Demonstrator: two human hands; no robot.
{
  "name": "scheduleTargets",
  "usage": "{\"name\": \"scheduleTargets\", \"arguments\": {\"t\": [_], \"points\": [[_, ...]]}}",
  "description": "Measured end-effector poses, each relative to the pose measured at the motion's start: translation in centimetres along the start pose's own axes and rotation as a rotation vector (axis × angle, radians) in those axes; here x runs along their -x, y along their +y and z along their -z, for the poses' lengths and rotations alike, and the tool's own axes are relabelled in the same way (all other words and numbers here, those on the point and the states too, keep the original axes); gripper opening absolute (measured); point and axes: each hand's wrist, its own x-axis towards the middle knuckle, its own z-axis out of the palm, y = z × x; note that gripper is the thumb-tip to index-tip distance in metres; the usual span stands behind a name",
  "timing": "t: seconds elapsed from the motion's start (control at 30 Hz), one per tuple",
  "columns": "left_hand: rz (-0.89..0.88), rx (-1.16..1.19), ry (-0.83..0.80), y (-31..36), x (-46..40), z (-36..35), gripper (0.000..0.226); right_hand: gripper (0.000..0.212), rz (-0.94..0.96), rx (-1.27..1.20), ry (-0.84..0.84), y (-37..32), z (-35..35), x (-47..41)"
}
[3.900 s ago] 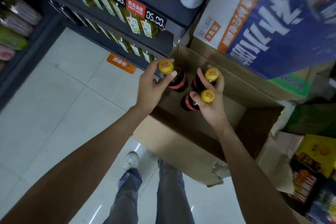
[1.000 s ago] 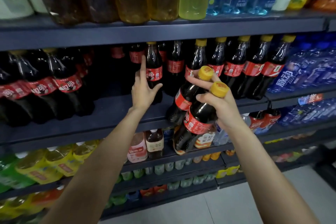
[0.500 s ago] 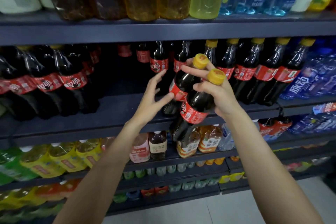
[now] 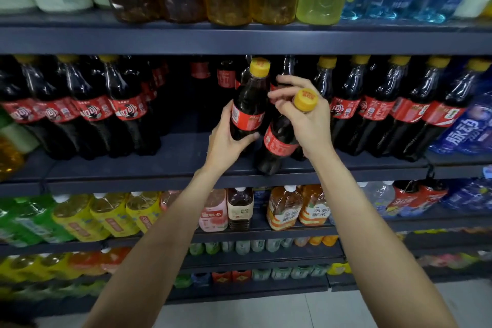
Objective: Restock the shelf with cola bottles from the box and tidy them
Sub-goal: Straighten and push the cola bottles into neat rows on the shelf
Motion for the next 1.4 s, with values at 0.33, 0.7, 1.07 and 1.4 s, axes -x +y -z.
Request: {"name": "scheduleTargets", "arguments": {"t": [0.33, 0.7, 1.07, 1.4], "points": [[0.061, -0.016, 0.038, -0.8, -1.3, -2.0, 0.084, 0.053, 0.040, 0.149, 0.384, 1.5, -2.1, -2.2], [0.037, -0.029, 0.144, -1.3, -2.1, -2.6, 0.088, 0.058, 0.259, 0.906, 0.304, 3.1, -2.4, -1.5], [0.053, 0.071, 0.144, -2.1, -1.4, -3.2, 0.090, 0.043, 0.256, 0.971, 0.213, 2.0, -2.5, -2.3], [0.090, 0.077, 0.168, -2.1, 0.6, -3.6, 0.102, 0.083, 0.265, 0.931, 0.088, 3.3, -1.0, 0.8]]}}
